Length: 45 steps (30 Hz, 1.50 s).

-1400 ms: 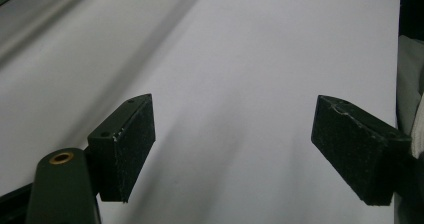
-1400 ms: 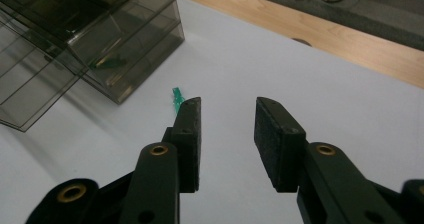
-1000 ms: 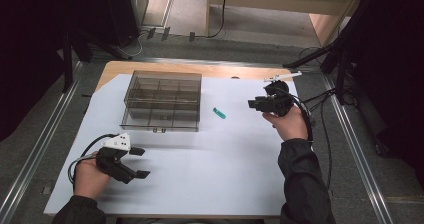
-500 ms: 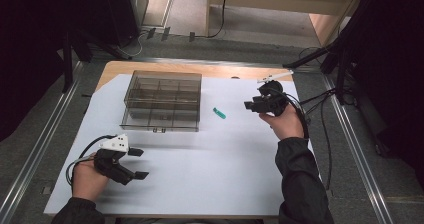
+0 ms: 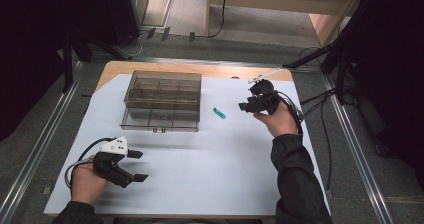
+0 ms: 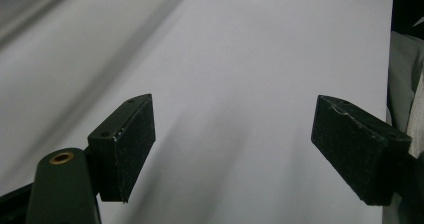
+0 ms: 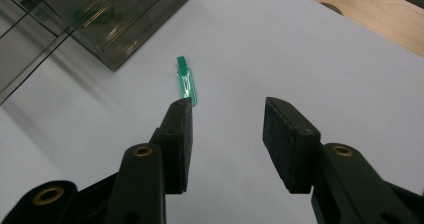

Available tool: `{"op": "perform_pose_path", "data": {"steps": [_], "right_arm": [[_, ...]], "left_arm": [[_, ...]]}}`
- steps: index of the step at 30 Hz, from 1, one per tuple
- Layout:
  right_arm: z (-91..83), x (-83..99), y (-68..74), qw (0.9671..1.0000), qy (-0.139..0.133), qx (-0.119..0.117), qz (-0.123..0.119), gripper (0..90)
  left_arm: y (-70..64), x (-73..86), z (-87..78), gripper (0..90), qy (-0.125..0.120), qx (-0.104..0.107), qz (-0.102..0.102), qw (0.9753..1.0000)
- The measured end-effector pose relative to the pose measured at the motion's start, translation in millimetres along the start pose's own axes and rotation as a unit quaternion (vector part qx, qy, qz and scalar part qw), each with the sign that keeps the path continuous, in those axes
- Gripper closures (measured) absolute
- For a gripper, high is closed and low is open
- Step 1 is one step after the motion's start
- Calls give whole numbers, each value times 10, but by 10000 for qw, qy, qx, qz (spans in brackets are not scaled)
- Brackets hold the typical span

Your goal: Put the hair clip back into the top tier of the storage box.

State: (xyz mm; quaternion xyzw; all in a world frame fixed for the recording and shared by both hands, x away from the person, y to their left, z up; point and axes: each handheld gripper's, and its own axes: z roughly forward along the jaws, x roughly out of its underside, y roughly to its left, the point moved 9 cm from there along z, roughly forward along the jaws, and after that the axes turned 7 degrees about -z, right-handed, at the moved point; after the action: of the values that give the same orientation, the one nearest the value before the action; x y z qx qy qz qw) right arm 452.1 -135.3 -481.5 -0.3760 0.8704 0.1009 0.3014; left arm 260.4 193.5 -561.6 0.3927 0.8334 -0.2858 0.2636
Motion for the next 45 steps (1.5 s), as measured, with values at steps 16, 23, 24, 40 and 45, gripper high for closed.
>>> {"op": "perform_pose_path", "data": {"steps": [16, 23, 24, 40, 45], "right_arm": [[267, 52, 55, 9982, 539, -43, -246, 572], [361, 78, 85, 9968, 749, -122, -246, 565], [369, 79, 82, 9967, 763, -123, -265, 564], [562, 64, 155, 9930, 1109, -138, -377, 569], [600, 58, 159, 9924, 1164, -122, -374, 555]], "left_arm": [[-2, 26, -39, 188, -85, -108, 12, 9999], [-2, 47, -45, 188, -35, -120, 1, 9999], [-4, 45, -43, 188, -69, -110, -10, 9999], [-1, 73, -54, 188, -44, -141, -24, 9999], [0, 74, -55, 188, -53, -141, -43, 9999]]}}
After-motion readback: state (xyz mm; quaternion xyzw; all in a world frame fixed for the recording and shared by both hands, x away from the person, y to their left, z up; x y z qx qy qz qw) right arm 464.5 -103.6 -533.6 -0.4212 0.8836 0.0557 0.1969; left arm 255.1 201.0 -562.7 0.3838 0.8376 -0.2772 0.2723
